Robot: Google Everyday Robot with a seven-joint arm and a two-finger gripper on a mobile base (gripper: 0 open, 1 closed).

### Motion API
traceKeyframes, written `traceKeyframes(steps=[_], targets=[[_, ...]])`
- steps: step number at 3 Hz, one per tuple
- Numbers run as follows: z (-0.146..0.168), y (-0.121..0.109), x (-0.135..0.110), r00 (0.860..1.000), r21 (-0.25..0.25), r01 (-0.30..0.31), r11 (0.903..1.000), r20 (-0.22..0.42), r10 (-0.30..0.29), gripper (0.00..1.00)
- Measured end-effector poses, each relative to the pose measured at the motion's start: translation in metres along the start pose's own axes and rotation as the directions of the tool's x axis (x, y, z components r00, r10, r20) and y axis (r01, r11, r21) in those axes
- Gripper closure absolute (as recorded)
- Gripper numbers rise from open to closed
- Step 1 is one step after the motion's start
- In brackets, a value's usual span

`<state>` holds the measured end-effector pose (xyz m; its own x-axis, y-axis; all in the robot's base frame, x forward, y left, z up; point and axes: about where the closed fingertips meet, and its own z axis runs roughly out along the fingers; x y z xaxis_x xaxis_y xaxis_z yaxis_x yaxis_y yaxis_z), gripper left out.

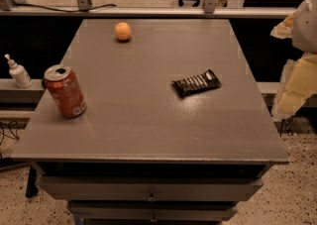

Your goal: Move rxbar chocolate near coke can

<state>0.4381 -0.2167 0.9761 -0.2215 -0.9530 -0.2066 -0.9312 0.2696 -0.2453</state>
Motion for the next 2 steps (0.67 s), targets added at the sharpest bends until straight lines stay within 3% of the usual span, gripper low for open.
traceKeyframes(steps=[1,2], targets=[[0.000,0.000,0.000,1.000,0.000,0.000,1.0000,0.001,0.000,0.00],[0.028,-0.012,-0.020,0.995,-0.039,-0.025,0.9989,0.093,0.029,0.00]])
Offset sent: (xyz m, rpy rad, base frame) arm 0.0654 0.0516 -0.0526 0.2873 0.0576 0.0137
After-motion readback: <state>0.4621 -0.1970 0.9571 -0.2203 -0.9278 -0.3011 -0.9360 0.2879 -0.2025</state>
